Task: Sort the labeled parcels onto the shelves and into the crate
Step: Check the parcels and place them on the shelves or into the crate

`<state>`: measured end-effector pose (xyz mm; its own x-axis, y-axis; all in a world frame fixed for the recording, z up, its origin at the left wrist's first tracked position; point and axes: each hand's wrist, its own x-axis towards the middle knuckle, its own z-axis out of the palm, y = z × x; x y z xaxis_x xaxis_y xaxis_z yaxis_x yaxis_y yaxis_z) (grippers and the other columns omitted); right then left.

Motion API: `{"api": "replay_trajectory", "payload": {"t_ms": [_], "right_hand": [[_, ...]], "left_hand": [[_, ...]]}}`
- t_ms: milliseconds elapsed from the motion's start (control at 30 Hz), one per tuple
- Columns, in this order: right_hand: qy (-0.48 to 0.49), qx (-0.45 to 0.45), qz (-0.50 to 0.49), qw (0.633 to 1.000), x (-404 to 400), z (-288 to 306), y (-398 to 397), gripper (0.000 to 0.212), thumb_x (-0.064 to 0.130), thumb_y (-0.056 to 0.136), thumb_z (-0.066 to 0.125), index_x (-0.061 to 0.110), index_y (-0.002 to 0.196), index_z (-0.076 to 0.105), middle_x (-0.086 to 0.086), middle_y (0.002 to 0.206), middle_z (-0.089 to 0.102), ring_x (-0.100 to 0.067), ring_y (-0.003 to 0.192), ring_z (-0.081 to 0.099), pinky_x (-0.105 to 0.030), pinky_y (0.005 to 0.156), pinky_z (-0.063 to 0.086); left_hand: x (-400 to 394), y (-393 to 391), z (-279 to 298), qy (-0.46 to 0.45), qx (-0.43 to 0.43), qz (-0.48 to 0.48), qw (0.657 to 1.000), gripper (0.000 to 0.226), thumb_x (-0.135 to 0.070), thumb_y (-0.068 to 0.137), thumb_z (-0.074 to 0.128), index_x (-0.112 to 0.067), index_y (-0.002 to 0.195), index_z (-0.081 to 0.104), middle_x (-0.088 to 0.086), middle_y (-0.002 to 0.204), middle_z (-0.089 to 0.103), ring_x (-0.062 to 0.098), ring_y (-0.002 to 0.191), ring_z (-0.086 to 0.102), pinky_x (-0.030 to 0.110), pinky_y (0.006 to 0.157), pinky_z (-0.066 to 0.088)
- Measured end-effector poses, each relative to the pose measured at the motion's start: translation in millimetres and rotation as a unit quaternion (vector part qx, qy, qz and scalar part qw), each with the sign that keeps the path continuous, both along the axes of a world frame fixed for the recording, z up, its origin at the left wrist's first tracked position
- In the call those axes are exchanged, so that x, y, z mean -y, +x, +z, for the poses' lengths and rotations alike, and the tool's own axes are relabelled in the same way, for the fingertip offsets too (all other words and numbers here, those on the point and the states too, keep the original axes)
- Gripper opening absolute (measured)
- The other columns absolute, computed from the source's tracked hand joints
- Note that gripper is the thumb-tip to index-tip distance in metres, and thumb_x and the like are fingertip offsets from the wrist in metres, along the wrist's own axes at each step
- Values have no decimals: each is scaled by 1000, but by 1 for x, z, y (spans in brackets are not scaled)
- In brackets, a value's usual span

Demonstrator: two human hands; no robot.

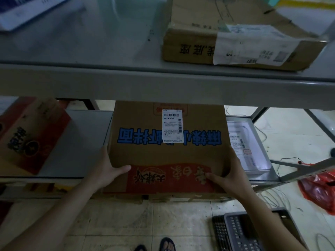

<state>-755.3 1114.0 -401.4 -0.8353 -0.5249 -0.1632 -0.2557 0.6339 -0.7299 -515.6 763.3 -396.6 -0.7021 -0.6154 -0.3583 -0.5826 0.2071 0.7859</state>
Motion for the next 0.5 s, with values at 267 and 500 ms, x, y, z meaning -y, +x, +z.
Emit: {"api": "replay_trajectory", "payload": {"t_ms": [267, 500], "right_hand": [[-22, -38, -13, 999, -24, 11, 36, 129, 62, 61, 87, 48, 157, 2, 10, 153, 32, -17, 125, 51, -46, 90, 59], [-24, -56, -35, 998, -33, 14, 55, 128, 55, 64, 89, 40, 159, 4, 8, 158, 29, -17, 129, 49, -42, 92, 56]], "left_hand": [[-24, 25, 17, -21, -47, -4, 999, 113, -40, 72, 84, -27, 154, 7, -12, 138, 37, 8, 124, 41, 36, 106, 40], [-34, 35, 27, -41, -65, -11, 997, 107, -39, 72, 84, -33, 151, 11, -13, 137, 38, 7, 122, 43, 36, 107, 41]]}}
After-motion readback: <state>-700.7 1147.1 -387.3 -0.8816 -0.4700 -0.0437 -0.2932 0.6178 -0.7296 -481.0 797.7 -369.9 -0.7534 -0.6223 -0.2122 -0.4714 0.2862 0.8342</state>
